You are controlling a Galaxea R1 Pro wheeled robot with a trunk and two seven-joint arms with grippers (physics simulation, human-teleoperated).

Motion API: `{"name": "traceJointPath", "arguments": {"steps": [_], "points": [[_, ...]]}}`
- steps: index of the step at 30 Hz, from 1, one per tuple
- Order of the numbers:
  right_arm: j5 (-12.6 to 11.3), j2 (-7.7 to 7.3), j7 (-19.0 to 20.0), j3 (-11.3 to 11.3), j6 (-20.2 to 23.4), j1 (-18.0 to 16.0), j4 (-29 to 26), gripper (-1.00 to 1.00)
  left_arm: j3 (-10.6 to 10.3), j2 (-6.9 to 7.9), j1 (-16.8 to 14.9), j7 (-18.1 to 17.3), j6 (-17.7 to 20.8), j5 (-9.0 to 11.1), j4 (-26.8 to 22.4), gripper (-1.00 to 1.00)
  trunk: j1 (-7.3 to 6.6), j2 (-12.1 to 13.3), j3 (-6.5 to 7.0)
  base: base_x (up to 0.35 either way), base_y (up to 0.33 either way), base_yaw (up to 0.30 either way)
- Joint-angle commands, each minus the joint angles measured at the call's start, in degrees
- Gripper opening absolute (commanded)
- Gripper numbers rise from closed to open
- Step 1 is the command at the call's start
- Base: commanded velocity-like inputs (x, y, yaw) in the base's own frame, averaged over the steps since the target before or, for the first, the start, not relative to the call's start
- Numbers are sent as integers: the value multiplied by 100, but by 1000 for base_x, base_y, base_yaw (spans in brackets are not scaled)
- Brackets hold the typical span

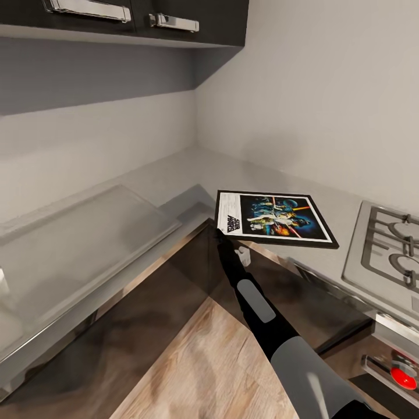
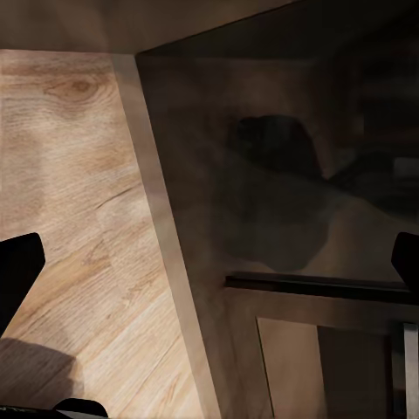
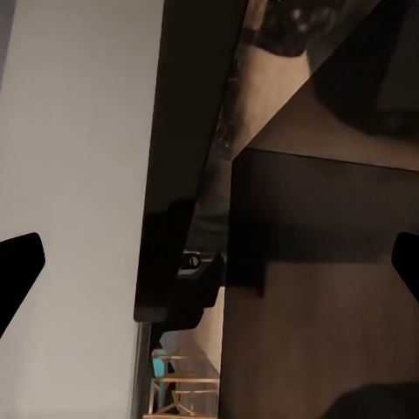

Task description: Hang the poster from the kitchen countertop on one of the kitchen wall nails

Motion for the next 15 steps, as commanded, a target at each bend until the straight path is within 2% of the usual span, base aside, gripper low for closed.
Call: {"name": "traceJointPath", "arguments": {"steps": [1,15], "points": [[-61,0,31,17,-36,-6,9,100,-2,0,4,-14,48,22,-10,100,0,-3,-4,3,0,0],[-61,0,31,11,-36,-6,9,100,-2,0,4,-14,48,22,-12,100,0,-3,-4,0,34,0]]}}
